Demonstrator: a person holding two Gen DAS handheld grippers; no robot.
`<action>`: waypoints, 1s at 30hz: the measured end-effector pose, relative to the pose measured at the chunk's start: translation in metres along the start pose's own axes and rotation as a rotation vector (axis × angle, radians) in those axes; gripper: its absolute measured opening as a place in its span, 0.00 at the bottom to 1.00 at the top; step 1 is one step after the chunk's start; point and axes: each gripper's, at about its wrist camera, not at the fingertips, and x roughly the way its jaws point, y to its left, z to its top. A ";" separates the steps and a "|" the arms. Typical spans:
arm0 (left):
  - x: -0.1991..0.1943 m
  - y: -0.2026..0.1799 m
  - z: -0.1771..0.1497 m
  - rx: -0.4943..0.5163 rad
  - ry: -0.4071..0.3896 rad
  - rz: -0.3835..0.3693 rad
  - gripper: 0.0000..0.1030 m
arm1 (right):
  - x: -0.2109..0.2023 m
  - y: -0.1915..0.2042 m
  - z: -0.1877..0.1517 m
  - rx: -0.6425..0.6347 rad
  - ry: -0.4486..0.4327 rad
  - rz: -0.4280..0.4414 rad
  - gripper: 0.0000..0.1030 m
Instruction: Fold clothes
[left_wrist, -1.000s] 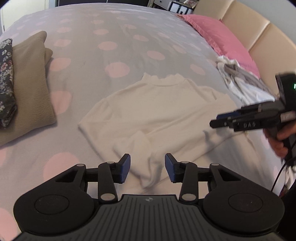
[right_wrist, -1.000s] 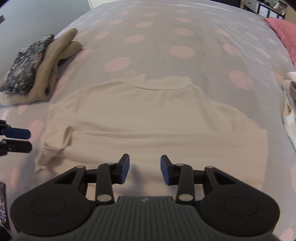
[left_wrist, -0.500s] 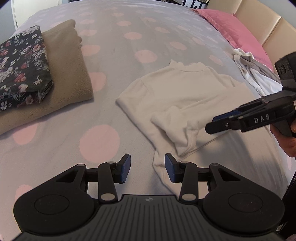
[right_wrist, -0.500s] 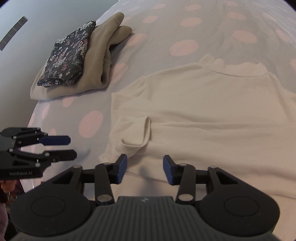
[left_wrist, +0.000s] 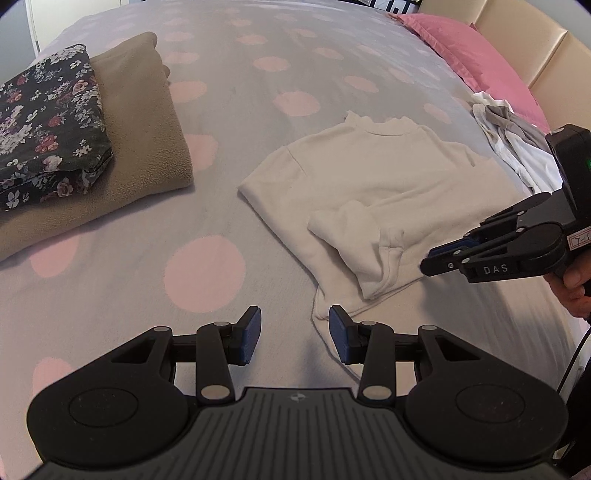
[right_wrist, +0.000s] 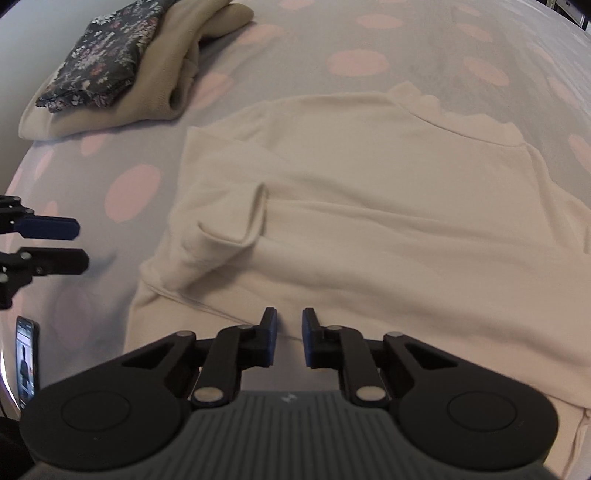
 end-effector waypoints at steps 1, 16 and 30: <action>0.000 0.000 0.000 0.001 0.000 0.000 0.37 | -0.001 -0.002 -0.001 -0.001 0.004 -0.005 0.16; 0.008 -0.030 -0.005 0.086 -0.038 -0.051 0.37 | -0.042 -0.011 0.021 0.026 -0.105 -0.010 0.19; 0.042 -0.073 -0.003 0.226 -0.058 -0.062 0.18 | -0.021 0.008 0.036 0.084 -0.116 0.136 0.37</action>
